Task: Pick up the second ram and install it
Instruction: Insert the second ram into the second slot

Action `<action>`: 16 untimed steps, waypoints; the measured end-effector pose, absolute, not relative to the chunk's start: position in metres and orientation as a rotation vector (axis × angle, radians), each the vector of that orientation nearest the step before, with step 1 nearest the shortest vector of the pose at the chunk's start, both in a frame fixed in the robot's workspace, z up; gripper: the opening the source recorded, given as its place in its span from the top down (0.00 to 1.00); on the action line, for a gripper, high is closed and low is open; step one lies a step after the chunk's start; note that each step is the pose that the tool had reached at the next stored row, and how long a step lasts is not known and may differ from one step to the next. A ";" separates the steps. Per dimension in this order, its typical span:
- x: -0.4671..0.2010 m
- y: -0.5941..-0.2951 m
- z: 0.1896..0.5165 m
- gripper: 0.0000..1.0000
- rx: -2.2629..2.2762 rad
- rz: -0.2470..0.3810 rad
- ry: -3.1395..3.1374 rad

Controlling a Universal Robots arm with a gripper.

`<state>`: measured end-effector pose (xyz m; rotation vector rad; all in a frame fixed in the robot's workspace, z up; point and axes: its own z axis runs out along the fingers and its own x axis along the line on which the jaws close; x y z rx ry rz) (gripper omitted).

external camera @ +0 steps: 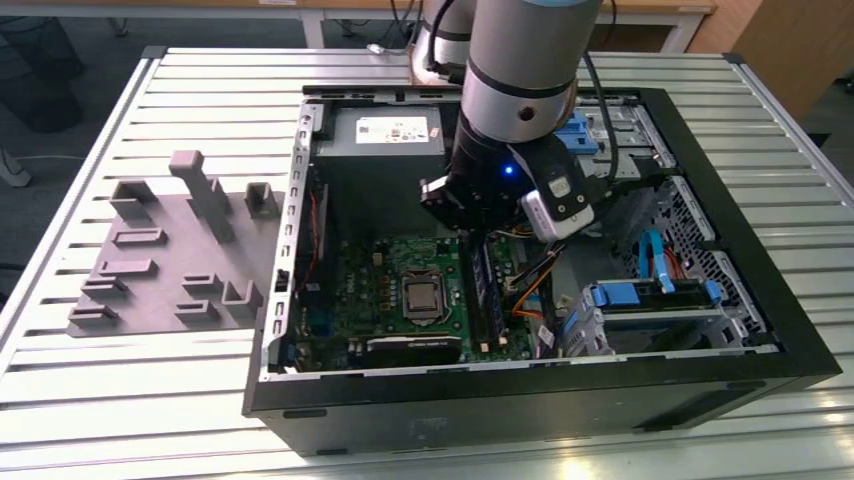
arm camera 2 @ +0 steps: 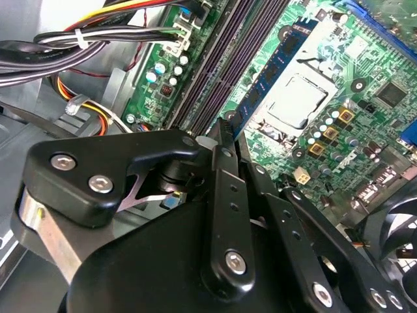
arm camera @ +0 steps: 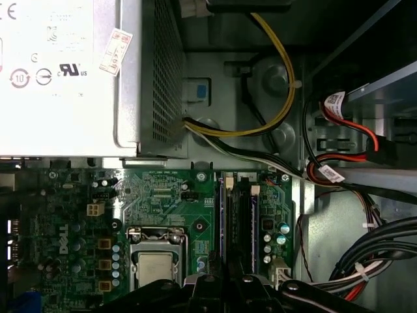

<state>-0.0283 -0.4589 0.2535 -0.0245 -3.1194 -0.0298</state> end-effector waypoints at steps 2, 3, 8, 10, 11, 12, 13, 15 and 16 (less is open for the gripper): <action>-0.028 -0.459 0.253 0.86 -0.024 -0.030 -3.120; -0.029 -0.459 0.251 0.86 -0.024 -0.030 -3.120; -0.031 -0.459 0.242 0.86 -0.024 -0.030 -3.119; -0.031 -0.461 0.239 0.86 -0.025 -0.030 -3.119; -0.031 -0.461 0.237 0.86 -0.026 -0.031 -3.120; -0.031 -0.461 0.235 0.86 -0.027 -0.031 -3.119; -0.031 -0.461 0.233 0.86 -0.029 -0.031 -3.119; -0.031 -0.461 0.230 0.86 -0.030 -0.032 -3.119; -0.030 -0.461 0.228 0.86 -0.030 -0.033 -3.119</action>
